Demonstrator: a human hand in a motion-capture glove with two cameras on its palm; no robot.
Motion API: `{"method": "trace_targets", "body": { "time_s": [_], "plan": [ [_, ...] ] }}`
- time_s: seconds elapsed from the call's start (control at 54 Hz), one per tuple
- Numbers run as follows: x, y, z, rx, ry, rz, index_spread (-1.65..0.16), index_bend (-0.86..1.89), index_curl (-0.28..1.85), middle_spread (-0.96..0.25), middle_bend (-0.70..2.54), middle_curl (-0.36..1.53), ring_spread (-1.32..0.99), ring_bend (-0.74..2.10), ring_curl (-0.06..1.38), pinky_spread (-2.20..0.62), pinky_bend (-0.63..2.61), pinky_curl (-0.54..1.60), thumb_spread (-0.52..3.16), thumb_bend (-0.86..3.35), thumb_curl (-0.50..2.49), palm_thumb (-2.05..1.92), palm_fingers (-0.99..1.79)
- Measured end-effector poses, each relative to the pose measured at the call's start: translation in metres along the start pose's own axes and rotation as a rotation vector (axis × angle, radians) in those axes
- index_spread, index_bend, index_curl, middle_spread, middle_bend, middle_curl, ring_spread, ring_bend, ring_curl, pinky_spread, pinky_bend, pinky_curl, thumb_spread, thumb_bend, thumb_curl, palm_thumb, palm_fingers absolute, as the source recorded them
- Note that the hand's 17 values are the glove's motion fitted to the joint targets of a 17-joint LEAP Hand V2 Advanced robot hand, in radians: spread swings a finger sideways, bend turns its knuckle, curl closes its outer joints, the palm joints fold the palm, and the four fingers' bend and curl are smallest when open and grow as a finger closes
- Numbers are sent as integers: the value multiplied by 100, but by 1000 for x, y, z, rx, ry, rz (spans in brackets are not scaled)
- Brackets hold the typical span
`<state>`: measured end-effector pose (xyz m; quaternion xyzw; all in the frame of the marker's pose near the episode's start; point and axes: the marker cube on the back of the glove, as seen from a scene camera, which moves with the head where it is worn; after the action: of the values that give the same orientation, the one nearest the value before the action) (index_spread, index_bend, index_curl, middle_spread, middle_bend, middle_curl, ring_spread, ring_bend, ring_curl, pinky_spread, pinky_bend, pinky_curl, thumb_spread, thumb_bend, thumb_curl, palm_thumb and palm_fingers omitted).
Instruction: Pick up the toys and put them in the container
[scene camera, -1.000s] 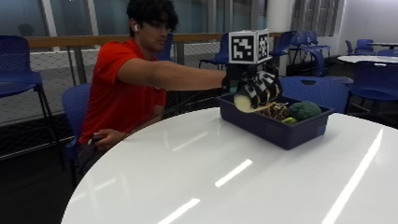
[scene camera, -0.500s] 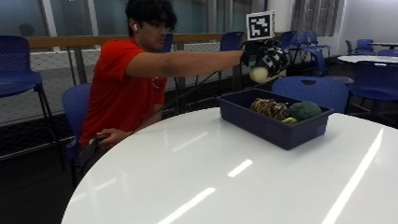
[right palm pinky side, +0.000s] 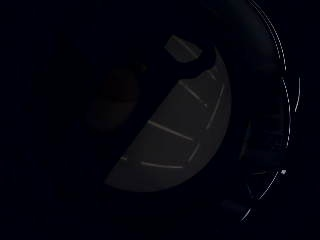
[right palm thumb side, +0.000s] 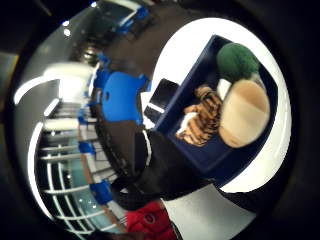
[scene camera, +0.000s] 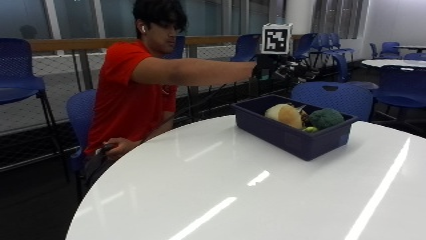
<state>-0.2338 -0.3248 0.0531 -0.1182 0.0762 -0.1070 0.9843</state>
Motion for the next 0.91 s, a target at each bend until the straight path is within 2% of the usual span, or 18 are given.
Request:
{"method": "trace_targets", "body": {
  "time_s": [0.13,0.185,0.259,0.352,0.537,0.907],
  "plan": [
    [23,19,12,-5,27,-77,-41,9,55,-17,15,59,-8,28,40,2,110,41,105,-8,55,-9,-19],
    [37,27,21,-9,39,-33,-40,11,52,-15,15,56,-5,25,39,4,107,39,105,-8,51,-9,-19],
    [60,44,34,-16,86,-106,-40,12,48,-13,15,53,-3,23,38,6,103,38,107,-8,46,-9,-18],
    [72,63,45,-19,1,64,-39,13,44,-12,14,49,-1,19,37,7,99,36,107,-8,41,-9,-18],
    [104,120,58,-40,-37,78,-39,16,40,-9,12,41,0,16,35,9,93,33,111,-6,33,-7,-18],
    [202,232,36,66,-35,211,-40,18,38,-9,14,32,-1,18,31,9,83,31,118,-4,29,-3,-11]
  ]
}}
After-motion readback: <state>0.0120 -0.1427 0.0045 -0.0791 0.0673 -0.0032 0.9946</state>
